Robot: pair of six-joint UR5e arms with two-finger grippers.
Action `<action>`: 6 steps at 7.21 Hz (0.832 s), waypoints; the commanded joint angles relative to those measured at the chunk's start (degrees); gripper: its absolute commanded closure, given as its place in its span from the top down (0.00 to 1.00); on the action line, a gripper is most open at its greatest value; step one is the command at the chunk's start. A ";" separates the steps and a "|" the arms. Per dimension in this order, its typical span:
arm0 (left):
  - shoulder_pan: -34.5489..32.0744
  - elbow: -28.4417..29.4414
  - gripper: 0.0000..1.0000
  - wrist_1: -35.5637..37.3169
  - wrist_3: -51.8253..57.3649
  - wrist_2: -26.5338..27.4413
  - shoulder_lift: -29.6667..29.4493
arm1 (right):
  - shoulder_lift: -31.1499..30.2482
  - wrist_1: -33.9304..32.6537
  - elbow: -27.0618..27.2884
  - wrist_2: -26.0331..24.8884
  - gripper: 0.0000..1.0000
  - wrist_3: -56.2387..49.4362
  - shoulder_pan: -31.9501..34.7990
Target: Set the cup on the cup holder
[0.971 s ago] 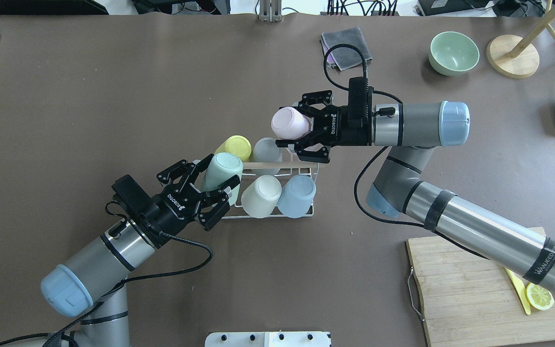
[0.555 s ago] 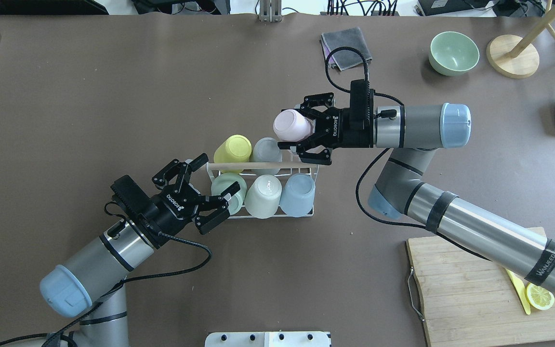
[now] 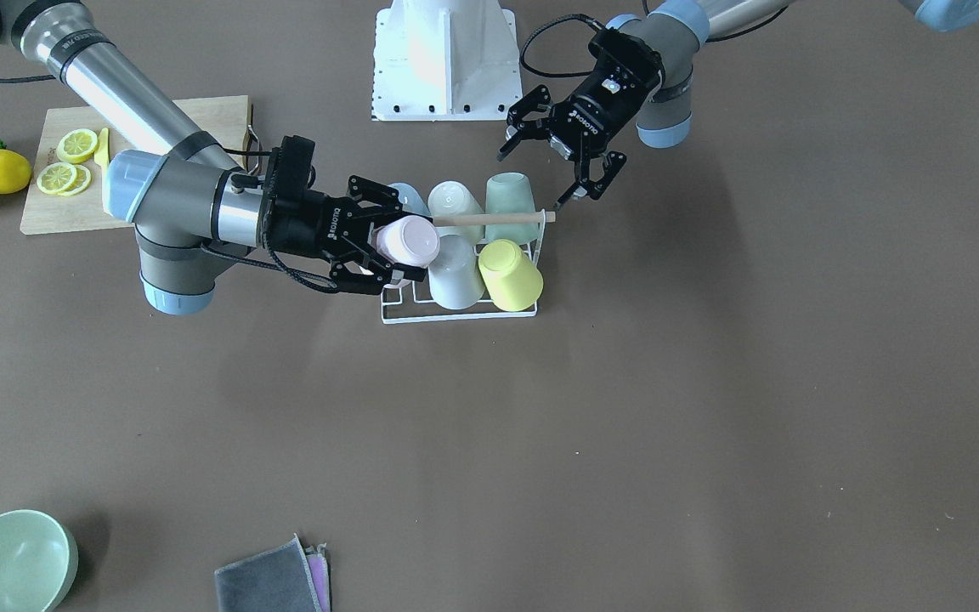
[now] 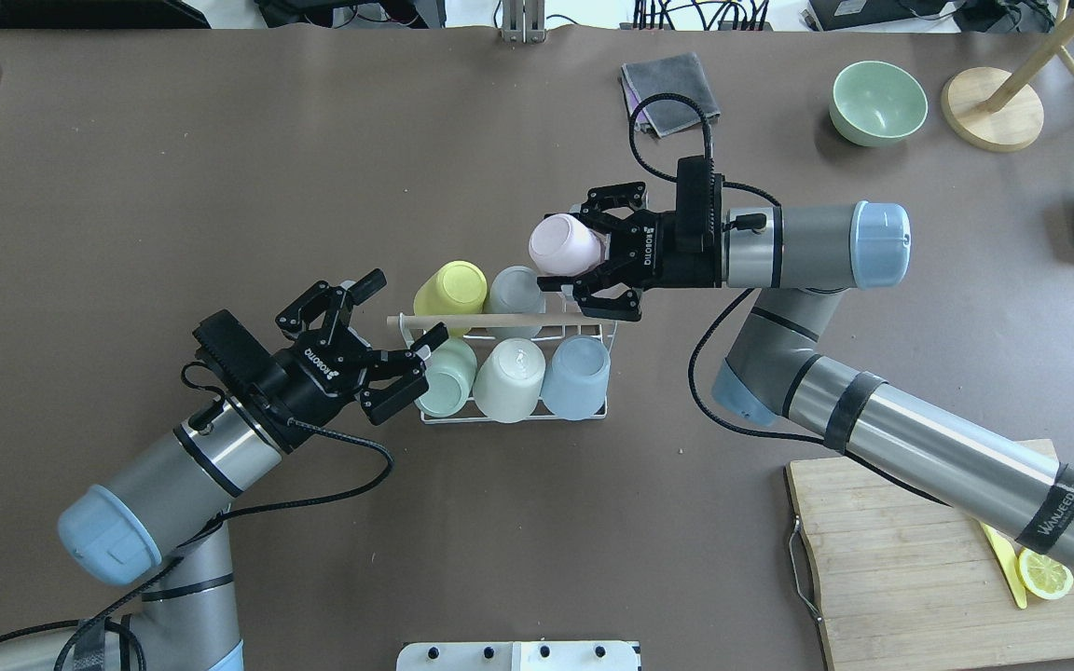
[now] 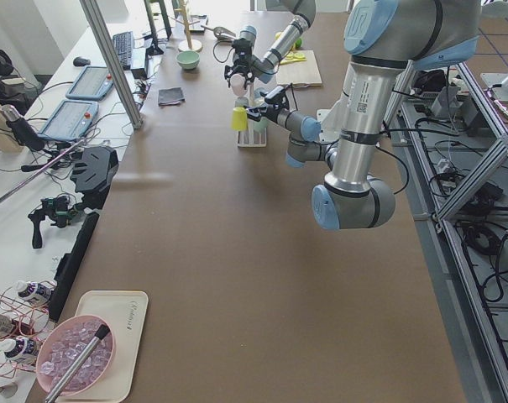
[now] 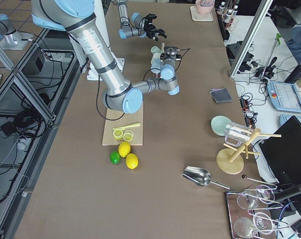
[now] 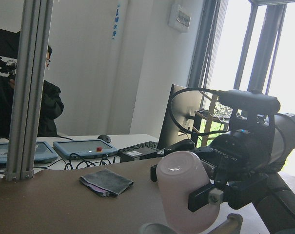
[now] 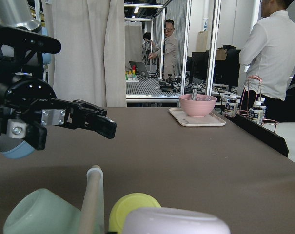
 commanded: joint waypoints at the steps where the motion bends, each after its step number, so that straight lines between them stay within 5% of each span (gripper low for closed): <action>1: -3.83 -0.56 0.98 3.26 -0.03 -5.89 0.69 | 0.00 0.07 0.03 -0.21 0.98 0.28 -0.21; 3: -7.60 -1.17 0.98 7.39 -0.12 -12.73 2.01 | -0.09 0.07 -0.06 -0.21 0.98 0.28 -0.30; 6: -19.11 -0.74 0.98 13.37 -0.73 -32.05 2.54 | 0.08 -0.19 -0.58 0.48 0.99 0.28 1.18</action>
